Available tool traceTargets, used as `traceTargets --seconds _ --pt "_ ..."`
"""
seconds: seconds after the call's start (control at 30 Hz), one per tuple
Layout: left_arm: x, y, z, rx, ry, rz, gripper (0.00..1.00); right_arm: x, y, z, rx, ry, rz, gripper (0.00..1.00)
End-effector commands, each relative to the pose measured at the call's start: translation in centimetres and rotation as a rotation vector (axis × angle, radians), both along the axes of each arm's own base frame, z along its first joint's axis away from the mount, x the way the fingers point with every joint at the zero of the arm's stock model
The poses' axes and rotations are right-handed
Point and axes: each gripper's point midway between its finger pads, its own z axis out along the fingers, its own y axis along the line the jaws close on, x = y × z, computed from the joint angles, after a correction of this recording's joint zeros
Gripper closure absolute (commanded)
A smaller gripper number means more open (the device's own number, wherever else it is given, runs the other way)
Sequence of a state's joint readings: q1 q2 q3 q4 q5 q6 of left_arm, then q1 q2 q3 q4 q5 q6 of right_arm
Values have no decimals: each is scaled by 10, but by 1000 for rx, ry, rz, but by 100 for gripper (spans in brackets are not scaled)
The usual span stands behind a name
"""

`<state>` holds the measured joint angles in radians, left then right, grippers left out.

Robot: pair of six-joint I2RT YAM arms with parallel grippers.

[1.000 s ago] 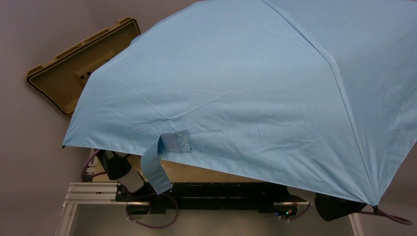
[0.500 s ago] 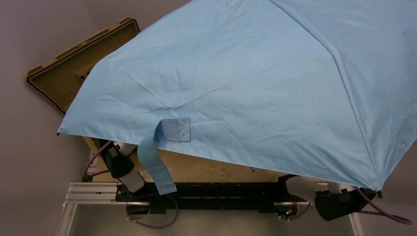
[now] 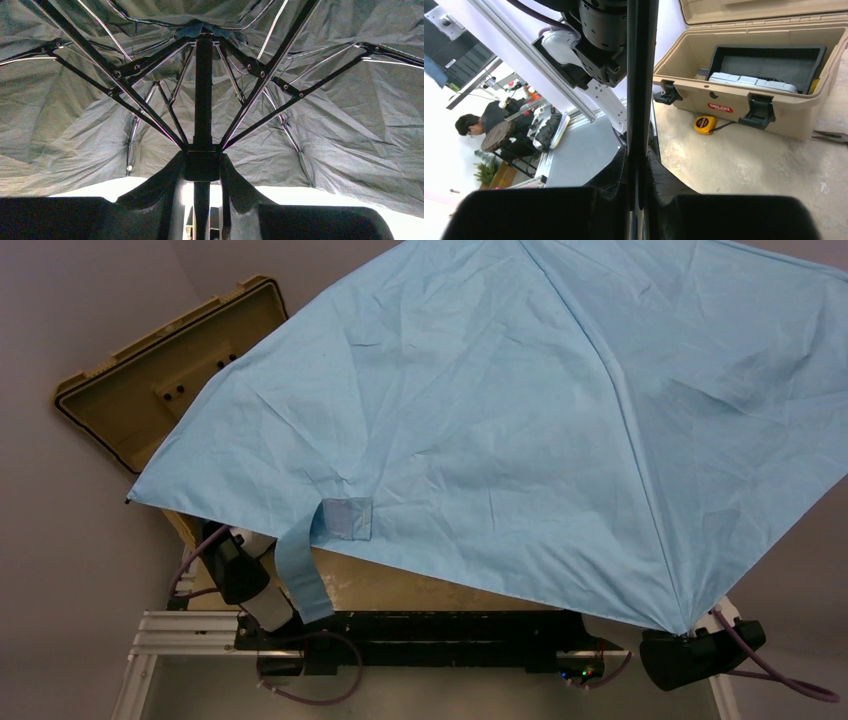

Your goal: Put away the umbrella

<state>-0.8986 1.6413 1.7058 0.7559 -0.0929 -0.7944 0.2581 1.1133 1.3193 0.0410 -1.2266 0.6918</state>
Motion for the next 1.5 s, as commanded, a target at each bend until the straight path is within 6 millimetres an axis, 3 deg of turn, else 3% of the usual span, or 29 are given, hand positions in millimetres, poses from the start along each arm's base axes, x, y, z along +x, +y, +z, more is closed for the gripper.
traceTargets --seconds 0.0,0.2,0.33,0.53,0.73,0.83,1.0,1.17,1.27,1.37,1.47 --pt "-16 25 8 -34 -22 -18 100 1 -7 28 -3 -197 -71 100" --pt "-12 21 -51 57 85 -27 100 36 -18 24 -48 -227 -198 100" --pt "-14 26 -55 83 89 -10 100 48 -20 21 -79 -227 -216 100" --pt "4 62 -28 32 94 153 100 52 -20 -7 -124 -207 -198 98" --pt "31 85 -3 -4 98 304 100 50 -23 -44 -204 -175 -190 71" --pt "41 93 11 -21 79 348 100 47 -28 -62 -260 -177 -193 62" --pt "51 109 30 -62 64 375 100 34 -34 -106 -339 -140 -158 56" --pt "50 124 48 -86 36 401 100 23 -35 -128 -346 -176 -129 55" --pt "50 129 57 -86 27 407 100 20 -36 -133 -341 -244 -122 56" --pt "46 130 62 -78 18 394 100 19 -35 -128 -317 -295 -121 66" --pt "45 126 57 -73 33 360 100 18 -31 -117 -275 -303 -100 100"
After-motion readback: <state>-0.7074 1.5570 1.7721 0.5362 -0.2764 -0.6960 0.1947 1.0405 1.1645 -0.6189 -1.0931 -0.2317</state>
